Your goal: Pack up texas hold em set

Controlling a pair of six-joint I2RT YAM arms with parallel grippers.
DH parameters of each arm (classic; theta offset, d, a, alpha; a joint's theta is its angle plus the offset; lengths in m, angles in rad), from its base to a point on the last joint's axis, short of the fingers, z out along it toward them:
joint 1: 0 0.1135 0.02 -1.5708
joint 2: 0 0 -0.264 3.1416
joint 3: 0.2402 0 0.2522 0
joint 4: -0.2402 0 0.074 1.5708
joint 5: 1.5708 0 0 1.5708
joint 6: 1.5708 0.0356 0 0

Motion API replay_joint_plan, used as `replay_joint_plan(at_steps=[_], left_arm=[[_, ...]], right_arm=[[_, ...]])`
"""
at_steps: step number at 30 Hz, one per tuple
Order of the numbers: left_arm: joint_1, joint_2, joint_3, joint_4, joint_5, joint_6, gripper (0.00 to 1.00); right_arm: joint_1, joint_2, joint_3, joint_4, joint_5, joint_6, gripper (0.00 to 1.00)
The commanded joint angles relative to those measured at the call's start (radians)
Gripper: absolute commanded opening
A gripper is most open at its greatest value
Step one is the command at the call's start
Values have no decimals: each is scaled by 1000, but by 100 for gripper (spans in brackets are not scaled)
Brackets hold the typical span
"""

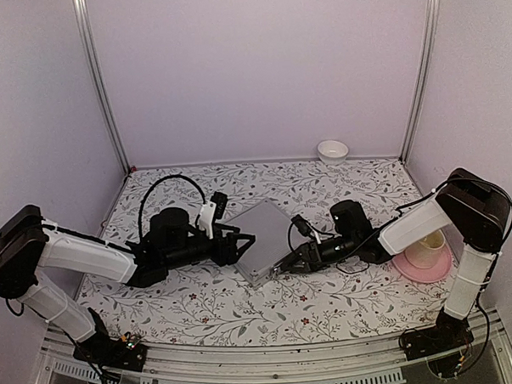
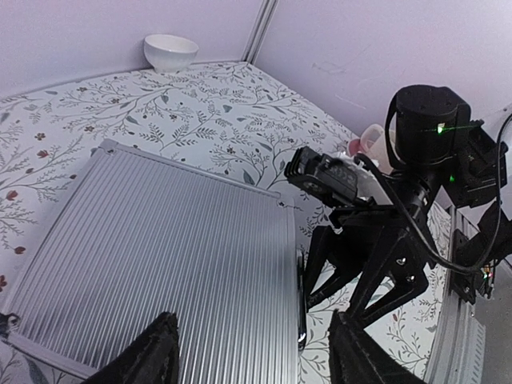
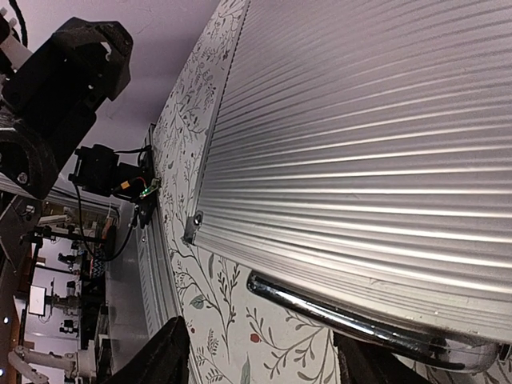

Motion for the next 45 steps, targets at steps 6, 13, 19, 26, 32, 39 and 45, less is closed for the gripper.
replay_joint_plan(at_steps=[6,13,19,26,32,39,45], left_arm=[[6,-8,-22,29,7,-12,64],[6,-5,-22,39,12,-16,64],[6,2,-23,44,16,-19,64],[7,1,-24,45,16,-20,64],[7,1,-24,45,15,-20,64],[6,4,-24,47,17,-23,64],[6,4,-24,46,18,-25,64]], right_arm=[[5,-36,15,77,5,24,62],[5,-58,5,97,1,47,62],[5,-59,0,114,9,56,61],[5,-33,-2,144,0,65,61],[5,-56,-25,137,0,64,62],[5,-86,-55,131,9,71,62],[5,-90,-60,121,7,70,62]])
